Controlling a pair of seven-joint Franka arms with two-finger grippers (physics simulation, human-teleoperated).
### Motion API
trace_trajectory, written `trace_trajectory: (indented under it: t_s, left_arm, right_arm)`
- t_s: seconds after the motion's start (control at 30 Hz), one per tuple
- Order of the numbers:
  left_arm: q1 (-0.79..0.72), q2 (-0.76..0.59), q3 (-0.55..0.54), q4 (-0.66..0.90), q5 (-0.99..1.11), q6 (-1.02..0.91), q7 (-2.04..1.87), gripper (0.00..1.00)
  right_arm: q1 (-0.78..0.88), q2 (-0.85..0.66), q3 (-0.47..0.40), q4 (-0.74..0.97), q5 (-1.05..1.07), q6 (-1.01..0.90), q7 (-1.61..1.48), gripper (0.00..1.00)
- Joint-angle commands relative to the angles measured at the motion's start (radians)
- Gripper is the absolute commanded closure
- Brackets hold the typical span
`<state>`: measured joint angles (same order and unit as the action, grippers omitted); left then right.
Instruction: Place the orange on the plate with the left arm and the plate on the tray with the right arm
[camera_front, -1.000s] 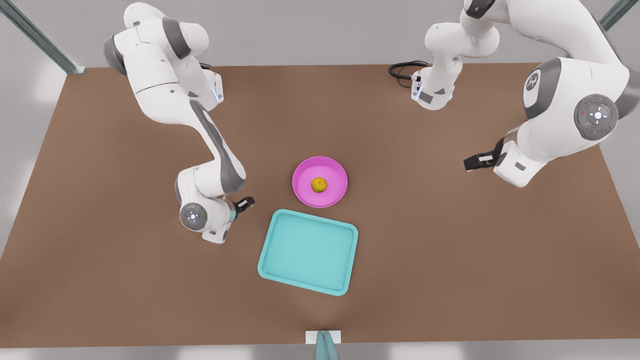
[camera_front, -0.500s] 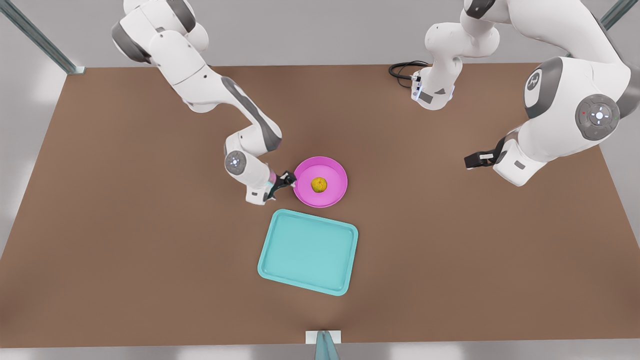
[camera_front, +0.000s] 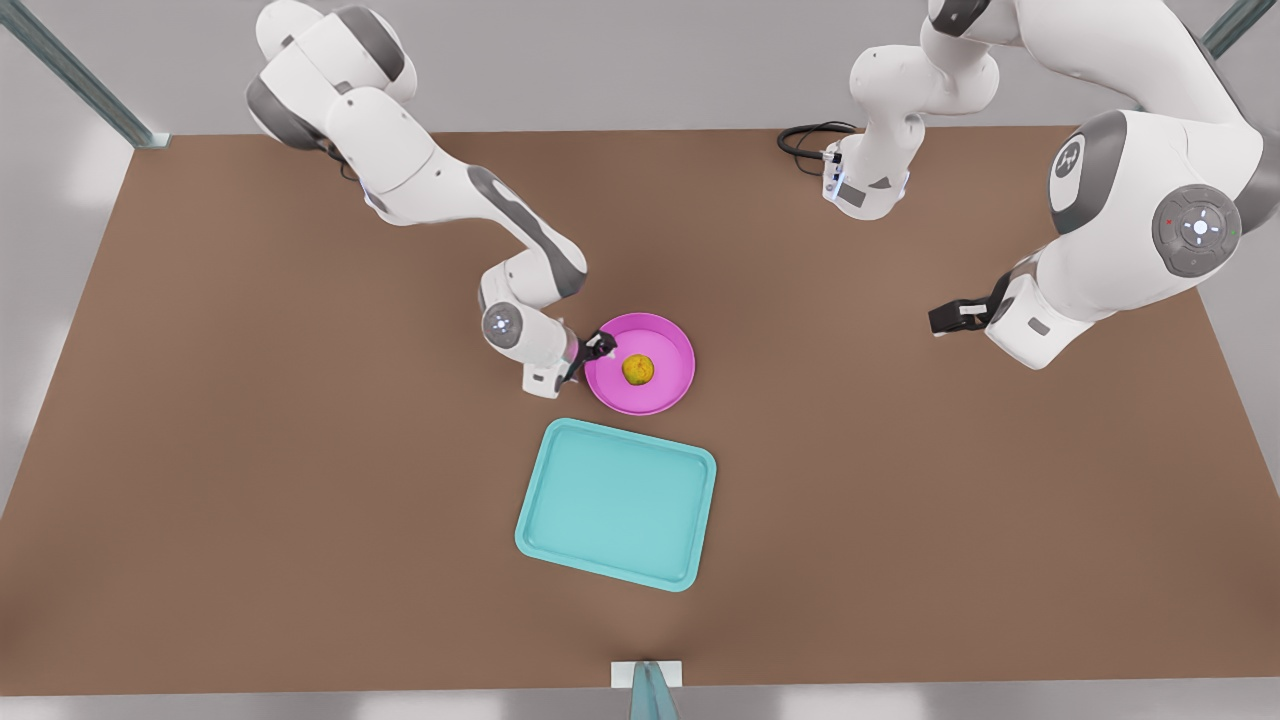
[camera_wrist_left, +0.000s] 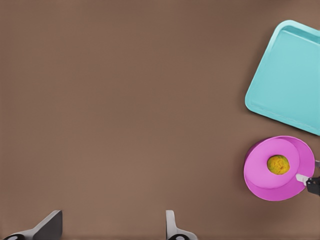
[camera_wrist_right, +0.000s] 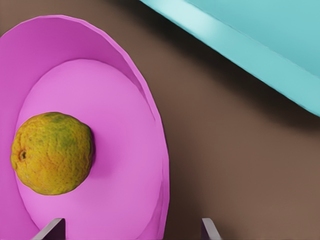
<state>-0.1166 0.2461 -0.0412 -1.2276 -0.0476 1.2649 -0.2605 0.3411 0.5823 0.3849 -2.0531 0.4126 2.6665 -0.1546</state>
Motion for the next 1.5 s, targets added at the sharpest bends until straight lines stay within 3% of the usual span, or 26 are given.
trace_trajectory:
  t_s: [0.0, 0.07, 0.13, 0.27, 0.4, 0.73, 0.83, 0.93, 1.47]
  left_arm:
    - [0.0, -0.002, 0.0, 0.0, -0.001, -0.002, 0.02, 0.0]
    - [0.0, -0.004, 0.001, 0.0, -0.001, -0.006, 0.021, 0.0]
    - [0.0, -0.002, 0.001, 0.0, 0.002, -0.006, 0.021, 0.0]
    - [0.0, -0.002, 0.001, 0.0, -0.003, -0.006, 0.021, 0.0]
    - [0.0, -0.002, 0.001, 0.0, -0.003, -0.006, 0.02, 0.0]
    - [0.0, -0.002, 0.003, 0.0, -0.005, -0.006, 0.02, 0.0]
    - [0.0, -0.002, 0.001, 0.0, -0.005, -0.006, 0.02, 0.0]
    - [0.0, -0.002, 0.001, 0.0, -0.006, -0.007, 0.02, 0.0]
    - [0.0, -0.007, 0.001, 0.0, -0.001, -0.009, 0.023, 0.0]
  right_arm:
    - [0.001, 0.01, 0.005, 0.01, 0.005, 0.001, 0.01, 0.0]
    - [-0.001, 0.021, 0.009, 0.024, 0.005, -0.003, 0.01, 0.0]
    - [-0.007, 0.027, 0.02, 0.024, 0.005, -0.005, 0.009, 0.21]
    - [-0.007, 0.027, 0.023, 0.024, 0.005, -0.005, 0.009, 0.36]
    - [-0.007, 0.028, 0.023, 0.033, 0.005, -0.008, 0.009, 0.61]
    - [-0.005, 0.068, 0.023, 0.073, 0.003, -0.01, 0.009, 0.63]
    - [-0.007, 0.068, 0.028, 0.074, 0.003, -0.025, 0.009, 0.67]
    - [-0.007, 0.067, 0.029, 0.076, 0.003, -0.025, 0.007, 0.78]
    - [-0.108, 0.014, 0.031, 0.172, 0.003, -0.06, 0.009, 0.79]
